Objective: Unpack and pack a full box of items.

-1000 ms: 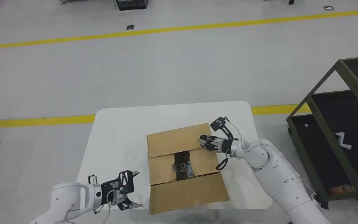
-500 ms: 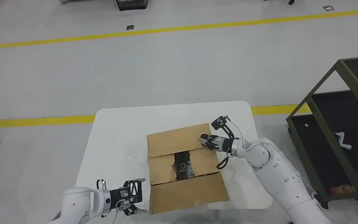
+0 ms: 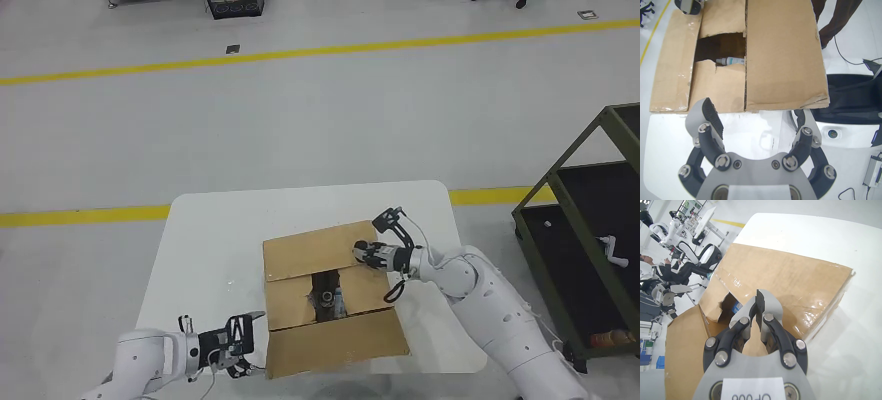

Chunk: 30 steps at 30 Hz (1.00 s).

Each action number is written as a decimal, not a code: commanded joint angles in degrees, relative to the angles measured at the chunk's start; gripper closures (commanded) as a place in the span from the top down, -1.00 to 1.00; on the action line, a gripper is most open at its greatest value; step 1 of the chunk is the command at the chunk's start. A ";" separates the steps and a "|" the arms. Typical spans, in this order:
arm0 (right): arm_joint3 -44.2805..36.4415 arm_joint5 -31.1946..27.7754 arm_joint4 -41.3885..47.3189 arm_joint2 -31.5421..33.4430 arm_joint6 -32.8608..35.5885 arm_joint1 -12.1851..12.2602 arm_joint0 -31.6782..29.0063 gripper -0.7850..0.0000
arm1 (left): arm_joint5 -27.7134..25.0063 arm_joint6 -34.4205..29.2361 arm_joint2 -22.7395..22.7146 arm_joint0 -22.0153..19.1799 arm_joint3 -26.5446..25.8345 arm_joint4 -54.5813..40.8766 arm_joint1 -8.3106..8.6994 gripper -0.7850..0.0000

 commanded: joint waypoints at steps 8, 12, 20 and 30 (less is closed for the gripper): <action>0.25 -0.22 0.25 -0.55 0.02 -0.21 0.53 -1.00 | 2.15 -3.95 0.19 -1.82 -0.49 -6.58 -0.61 1.00; -0.23 -0.23 0.45 0.09 -0.06 -0.05 0.57 -1.00 | 8.24 -9.20 1.77 -3.14 -1.75 -6.87 -1.34 1.00; -2.59 1.20 -0.51 2.81 -0.58 0.78 -0.37 -1.00 | 15.36 -18.78 5.17 -7.72 -1.22 -9.48 -2.89 1.00; -10.10 2.89 -0.82 7.14 -0.58 2.10 -3.47 -1.00 | 19.58 -24.52 8.21 -12.00 2.01 -12.63 -4.50 1.00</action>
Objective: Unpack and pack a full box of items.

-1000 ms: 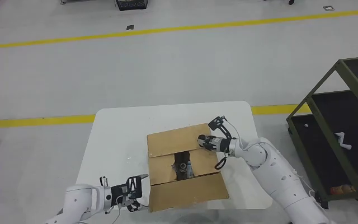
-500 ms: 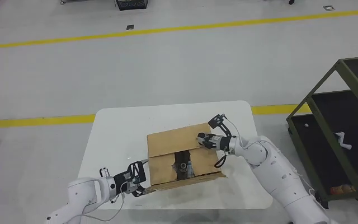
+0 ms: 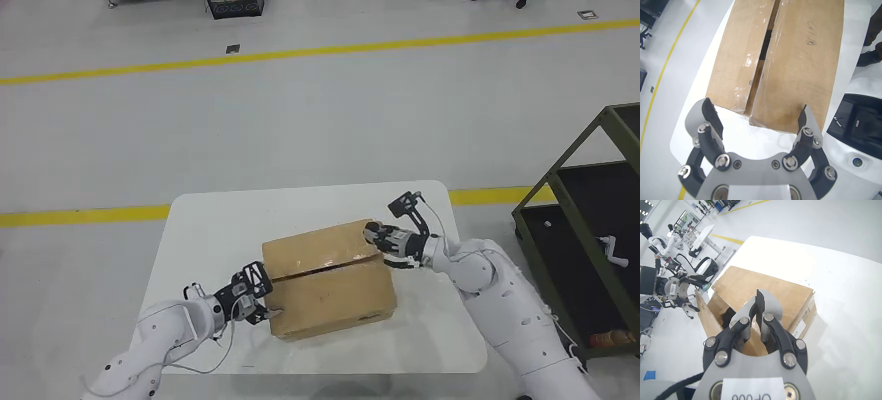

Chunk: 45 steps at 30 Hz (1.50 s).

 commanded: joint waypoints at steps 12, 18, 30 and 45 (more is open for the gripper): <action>0.83 0.70 -1.77 -7.61 -1.30 -1.69 -0.03 -1.00 | 2.51 -3.37 0.21 -1.70 3.81 -3.03 -0.98 1.00; 4.93 3.58 -4.21 -10.72 -6.00 -2.98 1.04 -1.00 | 2.00 -5.26 -0.78 -1.06 3.69 -3.70 -0.96 1.00; 5.33 5.14 -4.78 -10.13 -8.63 -3.42 1.21 -1.00 | -2.44 -7.02 -13.29 9.44 -5.96 -13.67 1.14 1.00; 5.90 4.94 -4.79 -9.97 -7.75 -3.77 1.25 -1.00 | 13.32 6.59 -22.57 21.26 -15.16 -15.02 0.60 1.00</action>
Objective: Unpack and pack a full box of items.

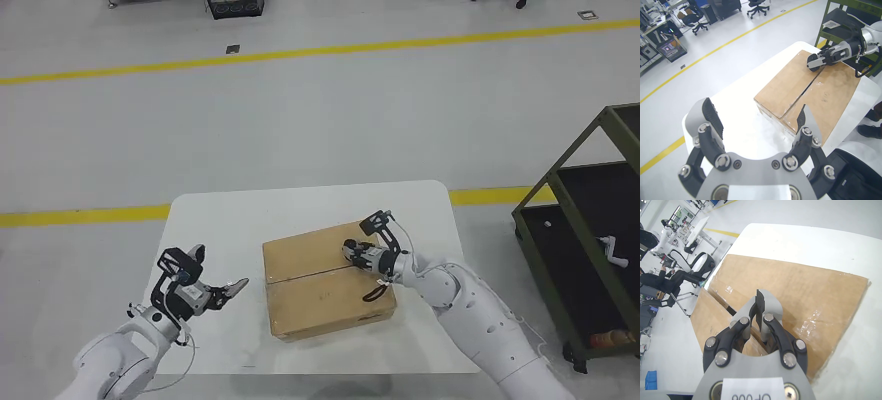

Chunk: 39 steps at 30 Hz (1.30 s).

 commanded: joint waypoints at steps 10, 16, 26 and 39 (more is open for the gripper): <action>-0.39 -0.21 -0.24 0.67 0.87 -0.01 -0.21 -1.00 | -0.17 -1.74 0.02 0.25 0.13 -1.60 -0.14 1.00; -0.60 -0.13 -0.44 0.80 1.00 -0.10 -0.26 -1.00 | 5.56 -2.59 0.53 -0.35 2.33 -0.44 -0.72 -1.00; -0.53 -0.23 -0.44 1.84 1.20 0.04 -0.92 -1.00 | 10.26 -2.75 7.92 -3.52 11.68 0.19 -2.41 -1.00; -2.16 0.35 -0.90 2.87 1.90 0.24 -2.09 -1.00 | 8.11 -6.39 14.95 -11.80 22.21 -2.89 -4.58 -1.00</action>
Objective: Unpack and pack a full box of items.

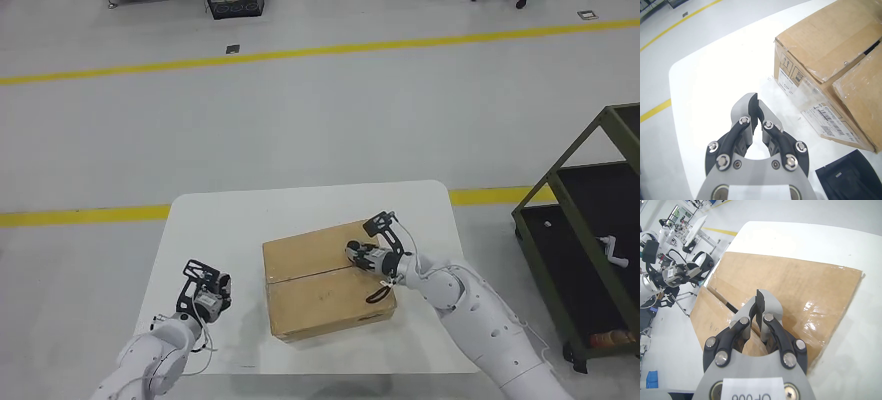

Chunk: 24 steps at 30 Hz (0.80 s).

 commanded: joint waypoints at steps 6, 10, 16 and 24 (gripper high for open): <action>-1.83 0.94 -0.18 2.17 -0.58 0.50 -1.37 -1.00 | -3.17 -2.33 5.76 -4.62 3.98 -0.56 -1.43 -1.00; -2.75 1.61 -0.59 3.24 -0.09 0.83 -2.45 -1.00 | -4.89 -2.99 7.24 -5.93 4.84 -1.44 -1.95 -1.00; -3.25 2.74 -0.65 3.35 0.05 0.86 -3.62 -1.00 | -5.43 -3.63 8.41 -7.09 5.44 -2.42 -2.56 -1.00; -5.39 2.92 -0.35 4.60 0.22 1.16 -5.05 -1.00 | -5.00 -1.89 9.76 -9.59 7.39 -3.82 -3.59 -1.00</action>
